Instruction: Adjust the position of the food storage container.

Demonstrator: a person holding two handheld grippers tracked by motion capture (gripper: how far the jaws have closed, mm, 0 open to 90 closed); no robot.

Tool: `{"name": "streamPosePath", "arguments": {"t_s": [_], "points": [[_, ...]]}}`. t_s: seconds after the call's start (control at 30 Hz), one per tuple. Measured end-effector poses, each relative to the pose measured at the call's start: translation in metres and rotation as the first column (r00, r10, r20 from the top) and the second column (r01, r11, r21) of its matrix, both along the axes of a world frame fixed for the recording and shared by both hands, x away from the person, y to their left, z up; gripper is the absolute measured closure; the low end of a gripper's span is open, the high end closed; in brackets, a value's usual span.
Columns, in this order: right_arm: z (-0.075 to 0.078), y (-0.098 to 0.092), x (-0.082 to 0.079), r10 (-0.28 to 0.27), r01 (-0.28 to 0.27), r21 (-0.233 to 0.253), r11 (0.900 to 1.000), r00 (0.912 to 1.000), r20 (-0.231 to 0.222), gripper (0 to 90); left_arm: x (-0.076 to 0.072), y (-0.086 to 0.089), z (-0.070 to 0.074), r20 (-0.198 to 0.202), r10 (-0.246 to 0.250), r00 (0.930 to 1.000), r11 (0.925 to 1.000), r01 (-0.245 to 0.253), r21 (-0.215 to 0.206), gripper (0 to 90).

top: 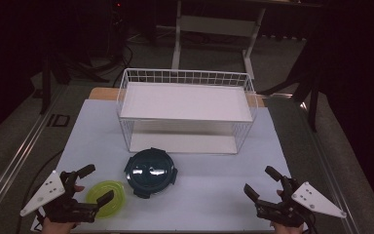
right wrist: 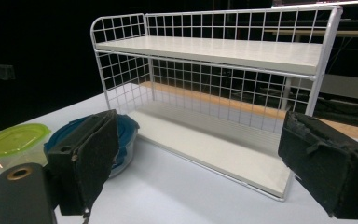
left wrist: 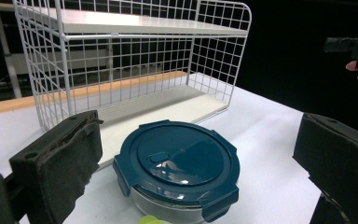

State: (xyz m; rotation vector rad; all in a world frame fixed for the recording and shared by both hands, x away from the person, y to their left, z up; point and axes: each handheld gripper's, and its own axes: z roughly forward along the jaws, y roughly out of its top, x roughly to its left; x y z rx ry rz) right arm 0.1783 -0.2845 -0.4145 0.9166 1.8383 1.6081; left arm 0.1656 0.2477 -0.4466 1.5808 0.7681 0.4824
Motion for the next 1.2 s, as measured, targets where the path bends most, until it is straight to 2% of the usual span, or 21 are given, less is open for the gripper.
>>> {"name": "streamPosePath", "arguments": {"t_s": [0.23, 0.4, 0.53, 0.63, 0.73, 0.77, 0.83, 0.97, 1.03, 1.1, 1.2], "points": [[0.004, 0.003, -0.005, 0.003, -0.003, 0.004, 1.000, 1.0000, 0.005, 11.9, -0.003, -0.002, 0.004, 0.011, -0.013, 0.9999, 0.9997, 0.013, 0.022, 0.7], [0.006, 0.005, -0.006, 0.015, -0.015, 0.003, 1.000, 0.9999, 0.007, 11.9, -0.006, -0.005, 0.012, 0.021, -0.038, 0.9991, 0.9992, 0.037, 0.012, 0.7], [0.008, 0.006, -0.007, 0.017, -0.017, 0.000, 1.000, 0.9998, 0.013, 11.9, -0.005, -0.004, 0.017, 0.006, -0.054, 0.9986, 0.9985, 0.053, 0.006, 0.7], [0.009, 0.007, -0.010, 0.006, -0.006, -0.006, 1.000, 0.9997, 0.023, 11.8, -0.004, -0.001, 0.025, -0.007, -0.079, 0.9968, 0.9967, 0.080, 0.014, 0.7], [0.009, 0.008, -0.009, 0.008, -0.008, -0.002, 1.000, 0.9998, 0.016, 11.8, 0.000, 0.000, 0.031, -0.015, -0.086, 0.9962, 0.9961, 0.086, 0.020, 0.7], [0.009, 0.008, -0.009, 0.009, -0.009, 0.000, 1.000, 0.9999, 0.012, 11.9, 0.008, 0.003, 0.037, -0.024, -0.093, 0.9954, 0.9948, 0.094, 0.039, 0.7], [0.009, 0.011, -0.009, 0.021, -0.021, 0.001, 1.000, 0.9998, 0.006, 11.9, 0.019, 0.006, 0.041, -0.052, -0.098, 0.9939, 0.9946, 0.100, 0.031, 1.6], [0.008, 0.012, -0.009, 0.021, -0.021, 0.002, 1.000, 0.9997, 0.010, 11.9, 0.038, 0.012, 0.040, -0.060, -0.108, 0.9923, 0.9925, 0.112, 0.051, 8.9], [0.007, 0.011, -0.008, 0.022, -0.022, 0.005, 1.000, 0.9997, 0.008, 11.9, 0.046, 0.013, 0.037, -0.050, -0.108, 0.9929, 0.9909, 0.112, 0.075, 18.0], [0.006, 0.011, -0.007, 0.024, -0.024, 0.012, 1.000, 0.9997, 0.000, 11.9, 0.054, 0.013, 0.032, -0.059, -0.123, 0.9907, 0.9860, 0.129, 0.106, 29.6], [0.006, 0.012, -0.007, 0.027, -0.027, 0.010, 1.000, 0.9996, -0.004, 11.9, 0.066, 0.014, 0.023, -0.091, -0.125, 0.9880, 0.9827, 0.136, 0.126, 44.6]]}}
